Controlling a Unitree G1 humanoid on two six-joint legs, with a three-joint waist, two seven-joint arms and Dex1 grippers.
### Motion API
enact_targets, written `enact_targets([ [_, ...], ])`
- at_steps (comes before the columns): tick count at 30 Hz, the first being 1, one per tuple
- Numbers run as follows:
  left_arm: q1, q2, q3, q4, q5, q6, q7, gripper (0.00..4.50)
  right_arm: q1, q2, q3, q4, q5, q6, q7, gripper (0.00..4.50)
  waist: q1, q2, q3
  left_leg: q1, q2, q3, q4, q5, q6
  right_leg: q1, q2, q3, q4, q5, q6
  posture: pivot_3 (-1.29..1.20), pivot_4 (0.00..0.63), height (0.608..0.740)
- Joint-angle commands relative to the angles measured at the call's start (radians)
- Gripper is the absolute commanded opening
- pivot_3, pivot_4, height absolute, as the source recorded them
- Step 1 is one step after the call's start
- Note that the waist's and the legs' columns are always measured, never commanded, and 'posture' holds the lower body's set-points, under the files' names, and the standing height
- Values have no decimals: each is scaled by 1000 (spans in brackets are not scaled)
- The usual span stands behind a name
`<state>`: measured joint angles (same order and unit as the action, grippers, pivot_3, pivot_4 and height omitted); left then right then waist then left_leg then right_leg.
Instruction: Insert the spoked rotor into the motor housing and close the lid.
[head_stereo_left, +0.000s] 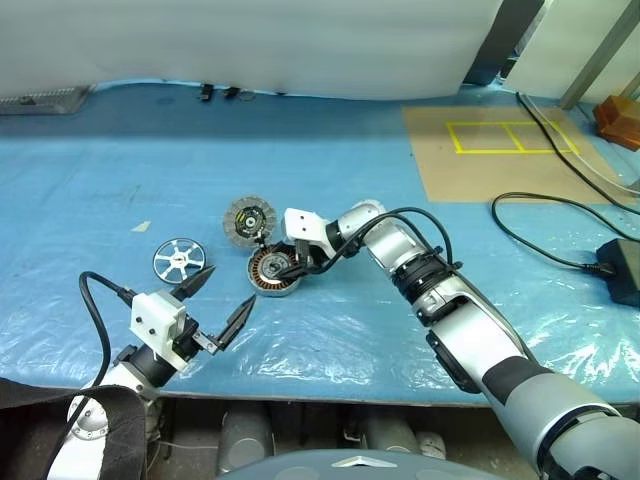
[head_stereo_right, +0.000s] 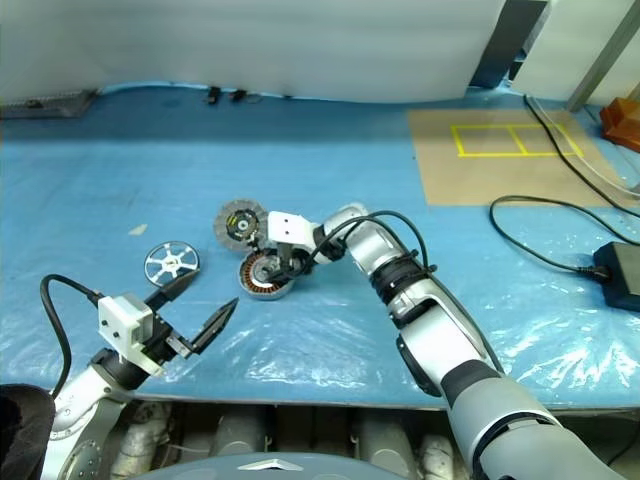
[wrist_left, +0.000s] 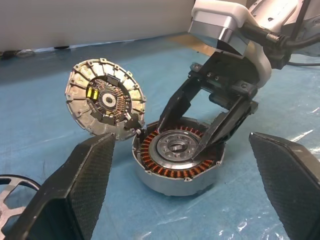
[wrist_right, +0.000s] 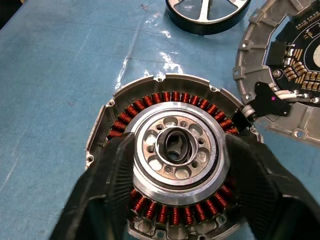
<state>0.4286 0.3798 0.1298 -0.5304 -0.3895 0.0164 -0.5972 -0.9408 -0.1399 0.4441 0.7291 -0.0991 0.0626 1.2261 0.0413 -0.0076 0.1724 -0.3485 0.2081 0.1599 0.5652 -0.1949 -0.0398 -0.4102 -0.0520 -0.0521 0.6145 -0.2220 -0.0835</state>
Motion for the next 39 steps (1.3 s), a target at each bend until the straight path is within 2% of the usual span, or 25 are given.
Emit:
enact_targets([
  [1,-5,2,4,-21,-1,-19,0,4500,-16,9,-63,-92,86,78,46,3837,0,0,0,0,0,0,0,0,0,-1,0,0,0,0,0,0,150,740],
  [3,-10,2,2,-16,-2,-17,-1,4500,-27,10,-84,-121,113,128,53,3837,0,0,0,-1,0,0,0,0,0,-1,0,0,1,0,0,0,150,740],
  [5,-11,1,-6,-12,0,-17,-4,4500,-29,16,-98,-143,132,168,51,3399,0,0,0,-1,0,0,0,0,0,-1,0,0,1,0,0,0,150,740],
  [9,-18,3,-11,-7,-2,-14,-7,4500,-20,28,-102,-162,141,209,36,2113,0,0,0,0,0,0,0,0,0,-1,0,0,1,0,0,0,150,740],
  [13,-19,8,-4,-6,-4,-13,-10,4500,9,29,-66,-163,96,162,-4,608,0,0,0,-1,0,0,0,0,0,-2,0,0,1,0,0,0,150,740],
  [15,-16,11,-2,-8,-4,-12,-11,4500,24,35,-49,-164,74,154,-32,55,0,0,0,-1,0,0,0,0,0,-2,0,0,1,0,0,0,150,740],
  [20,-16,14,3,-7,-6,-12,-13,4500,41,24,4,-104,-12,42,-106,55,0,0,0,-1,0,0,0,0,0,-2,0,0,1,0,0,0,150,740],
  [26,6,15,-1,-18,-2,-11,-12,4500,59,28,19,-73,-25,25,-103,55,-1,0,0,-1,0,0,0,0,0,-2,0,0,1,0,0,0,150,740],
  [30,1,23,14,-19,-9,-7,-11,4500,79,6,45,-97,-22,32,-28,55,0,0,0,-1,0,1,0,0,0,-2,0,0,1,0,0,0,150,740],
  [34,-3,27,17,-16,-11,-5,-12,4500,87,11,17,-128,23,64,18,55,0,0,0,0,0,0,0,0,0,-1,0,0,1,0,0,0,150,740],
  [39,-11,30,12,-14,-10,-1,-14,4500,79,24,-18,-116,55,112,11,55,0,0,0,0,0,0,0,0,0,-1,0,0,1,0,0,0,150,740],
])
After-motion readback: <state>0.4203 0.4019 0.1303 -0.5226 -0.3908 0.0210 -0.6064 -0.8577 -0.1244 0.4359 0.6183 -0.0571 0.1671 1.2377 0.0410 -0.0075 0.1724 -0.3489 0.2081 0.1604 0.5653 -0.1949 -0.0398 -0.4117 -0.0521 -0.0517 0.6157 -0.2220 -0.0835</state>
